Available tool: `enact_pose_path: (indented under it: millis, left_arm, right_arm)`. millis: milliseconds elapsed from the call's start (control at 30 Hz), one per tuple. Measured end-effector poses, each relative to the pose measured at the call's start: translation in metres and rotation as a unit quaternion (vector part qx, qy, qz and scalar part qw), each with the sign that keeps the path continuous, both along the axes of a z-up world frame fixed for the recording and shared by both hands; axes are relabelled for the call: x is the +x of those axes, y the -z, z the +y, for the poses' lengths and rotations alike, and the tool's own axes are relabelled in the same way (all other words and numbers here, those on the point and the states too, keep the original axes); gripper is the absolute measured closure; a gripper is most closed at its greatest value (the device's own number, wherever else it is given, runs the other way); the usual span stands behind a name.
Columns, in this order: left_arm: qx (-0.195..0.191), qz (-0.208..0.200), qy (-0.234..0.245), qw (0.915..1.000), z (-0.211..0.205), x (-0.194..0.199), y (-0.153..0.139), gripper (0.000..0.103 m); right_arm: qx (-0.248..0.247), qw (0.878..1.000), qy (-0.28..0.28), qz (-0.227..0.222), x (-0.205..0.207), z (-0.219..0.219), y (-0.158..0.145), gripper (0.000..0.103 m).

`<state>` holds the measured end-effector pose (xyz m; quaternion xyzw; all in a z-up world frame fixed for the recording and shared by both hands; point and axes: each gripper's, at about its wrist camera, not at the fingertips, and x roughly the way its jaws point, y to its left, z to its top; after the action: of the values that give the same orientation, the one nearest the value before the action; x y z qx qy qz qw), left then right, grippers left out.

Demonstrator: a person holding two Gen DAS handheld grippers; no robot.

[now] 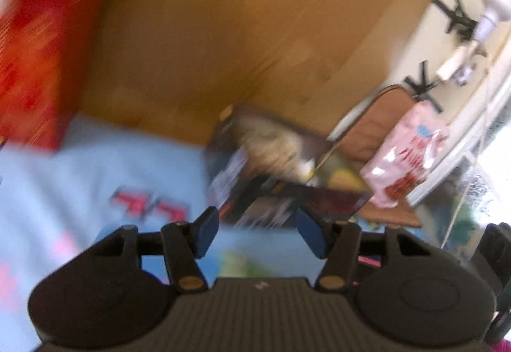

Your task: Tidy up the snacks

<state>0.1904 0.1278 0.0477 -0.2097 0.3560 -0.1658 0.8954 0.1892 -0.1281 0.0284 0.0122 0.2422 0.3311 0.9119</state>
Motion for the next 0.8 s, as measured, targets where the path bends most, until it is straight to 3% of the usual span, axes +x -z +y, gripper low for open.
enact_pose_path:
  millis: [167,267,367,500,567,700,800]
  left_arm:
    - [-0.024,0.046,-0.01,0.9986,0.007,-0.034,0.03,0.05]
    - [-0.028,0.053,0.001,0.9982,0.001,-0.063,0.04,0.052]
    - [-0.006,0.041,-0.01,0.9991,0.0,-0.097,0.043,0.052]
    - [-0.037,0.048,-0.017,0.998,0.009,-0.128,0.045,0.052]
    - [-0.043,0.047,-0.021,0.9978,0.01,-0.142,0.046,0.052]
    - [-0.056,0.042,-0.027,0.9972,0.013,-0.163,0.046,0.052]
    - [-0.062,0.047,-0.013,0.9969,0.008,-0.173,0.047,0.052]
  right_arm:
    - [0.003,0.992,-0.09,0.086,-0.029,0.025,0.022,0.061]
    - [-0.014,0.986,-0.134,0.095,-0.051,0.045,0.031,0.06]
    - [-0.044,0.984,-0.159,0.061,-0.08,0.06,0.028,0.057]
    - [-0.056,0.979,-0.187,0.06,-0.11,0.067,0.028,0.051]
    - [-0.074,0.976,-0.196,0.054,-0.12,0.071,0.028,0.04]
    - [-0.122,0.972,-0.199,0.012,-0.148,0.077,0.037,0.036]
    - [-0.13,0.973,-0.19,-0.003,-0.162,0.066,0.043,0.032]
